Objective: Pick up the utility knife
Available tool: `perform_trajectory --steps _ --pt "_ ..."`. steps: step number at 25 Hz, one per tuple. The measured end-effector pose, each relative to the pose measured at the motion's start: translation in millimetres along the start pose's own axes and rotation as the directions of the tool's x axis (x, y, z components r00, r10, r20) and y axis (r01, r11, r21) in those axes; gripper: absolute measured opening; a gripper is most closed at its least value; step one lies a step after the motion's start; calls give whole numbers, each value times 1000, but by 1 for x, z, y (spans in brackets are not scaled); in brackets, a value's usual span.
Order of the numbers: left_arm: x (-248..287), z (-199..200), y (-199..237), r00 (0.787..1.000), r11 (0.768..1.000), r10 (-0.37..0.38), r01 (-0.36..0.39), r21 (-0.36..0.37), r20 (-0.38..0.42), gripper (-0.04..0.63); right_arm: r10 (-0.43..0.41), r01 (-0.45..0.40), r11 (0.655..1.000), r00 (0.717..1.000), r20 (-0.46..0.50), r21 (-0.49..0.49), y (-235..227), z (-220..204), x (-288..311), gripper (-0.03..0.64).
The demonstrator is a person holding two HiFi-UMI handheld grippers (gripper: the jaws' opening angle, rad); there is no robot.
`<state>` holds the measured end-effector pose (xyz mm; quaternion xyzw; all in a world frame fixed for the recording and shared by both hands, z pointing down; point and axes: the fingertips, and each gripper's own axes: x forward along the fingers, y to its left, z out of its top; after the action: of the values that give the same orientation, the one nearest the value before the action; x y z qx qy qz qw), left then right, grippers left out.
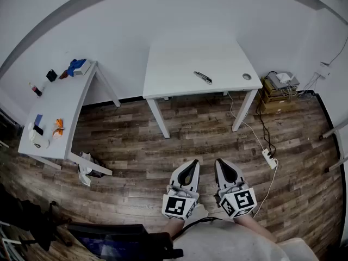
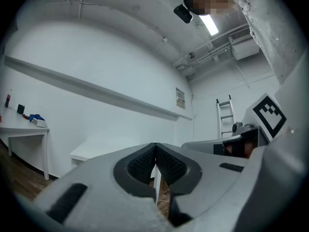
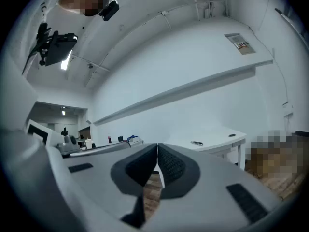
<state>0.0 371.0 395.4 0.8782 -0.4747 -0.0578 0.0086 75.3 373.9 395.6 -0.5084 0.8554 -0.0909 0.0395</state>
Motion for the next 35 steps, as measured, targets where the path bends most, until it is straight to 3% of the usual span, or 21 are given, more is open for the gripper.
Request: perform_trajectory --steps 10,22,28,35 --pt "61 -1 55 999 999 -46 46 11 0 8 -19 19 1000 1000 6 -22 -26 9 74 8" --pt "89 -20 72 999 999 -27 26 -32 -31 8 -60 60 998 998 -37 -3 -59 -2 93 8" --pt "108 -16 101 996 997 80 -79 15 -39 8 33 -33 999 998 -48 11 -68 -4 132 8" --pt "156 -15 128 992 993 120 -120 -7 -27 8 130 -130 991 990 -57 -6 -88 7 179 8"
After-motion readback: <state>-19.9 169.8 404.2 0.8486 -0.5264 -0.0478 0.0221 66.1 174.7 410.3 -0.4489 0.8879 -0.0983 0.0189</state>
